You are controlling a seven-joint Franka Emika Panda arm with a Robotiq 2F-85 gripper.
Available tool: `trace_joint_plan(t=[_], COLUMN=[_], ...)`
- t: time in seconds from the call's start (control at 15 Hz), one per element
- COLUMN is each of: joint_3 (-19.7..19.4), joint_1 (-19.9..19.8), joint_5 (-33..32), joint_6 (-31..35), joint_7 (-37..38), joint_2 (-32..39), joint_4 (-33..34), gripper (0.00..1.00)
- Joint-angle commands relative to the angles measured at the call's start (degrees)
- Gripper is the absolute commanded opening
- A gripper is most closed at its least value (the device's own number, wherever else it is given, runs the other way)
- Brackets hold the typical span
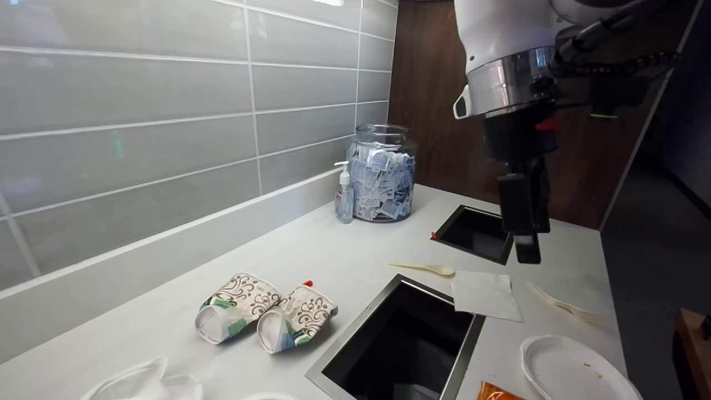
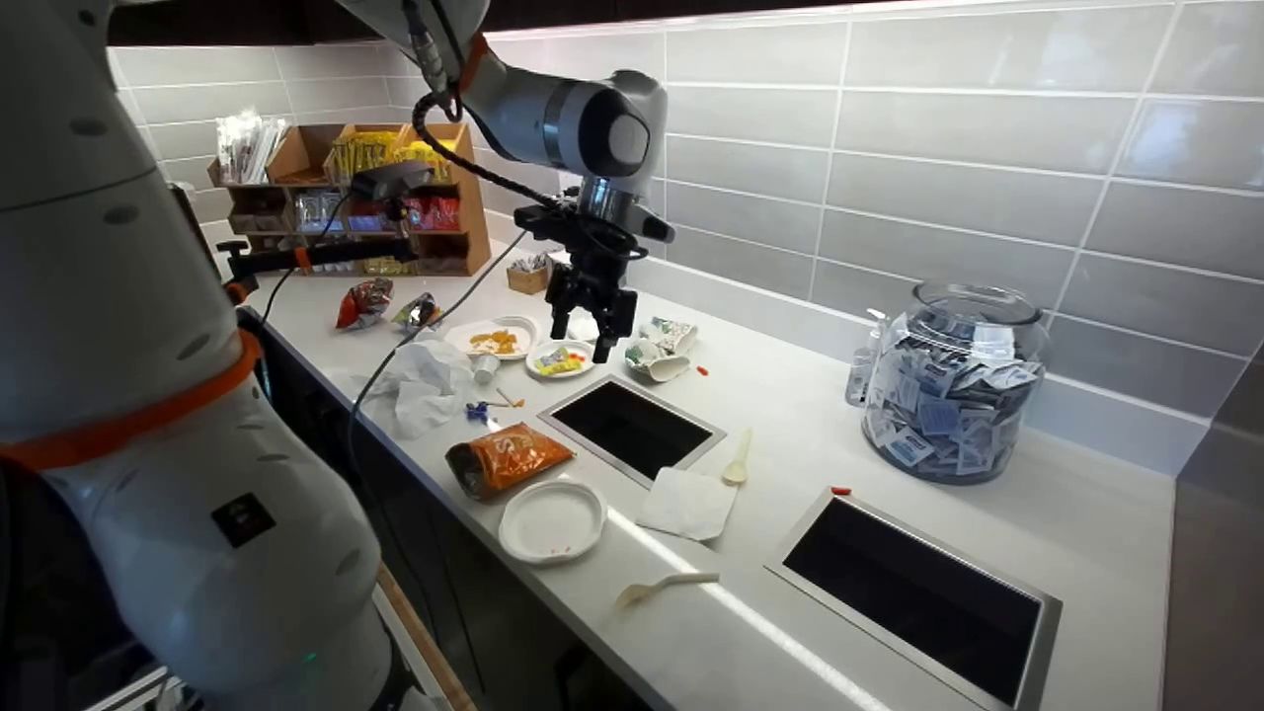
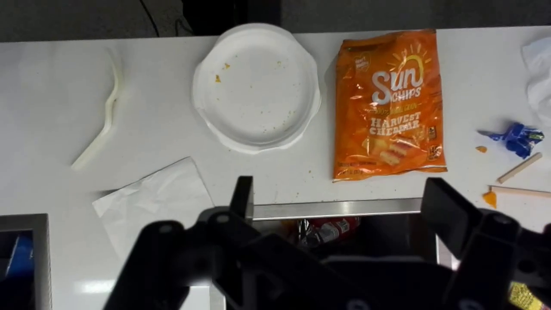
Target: Pour the contents from the orange packet into the left bin
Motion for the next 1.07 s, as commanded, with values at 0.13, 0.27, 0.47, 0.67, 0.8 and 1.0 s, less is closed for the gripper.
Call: trace_joint_plan(t=[0.13,0.27,0.47,0.67,0.8,1.0], joint_3=[-0.7,-0.6,0.7,2.3,3.5,5.1], joint_1=[0.0,0.2,1.6,3.3,4.6,6.6], joint_5=[0.0,0.9,3.8,5.0,4.9,4.1], joint_6=[-0.1,-0.5,-0.9,0.9,3.0,9.4], joint_7=[0.0,0.3,2.5,4.1,4.9,5.6], joint_2=[-0.5,0.2,2.7,4.6,5.5,6.6], joint_4=[0.3,0.5,0.6,0.2,-0.4,-1.9], gripper=[1.0,1.0,1.0,1.0,1.0,1.0])
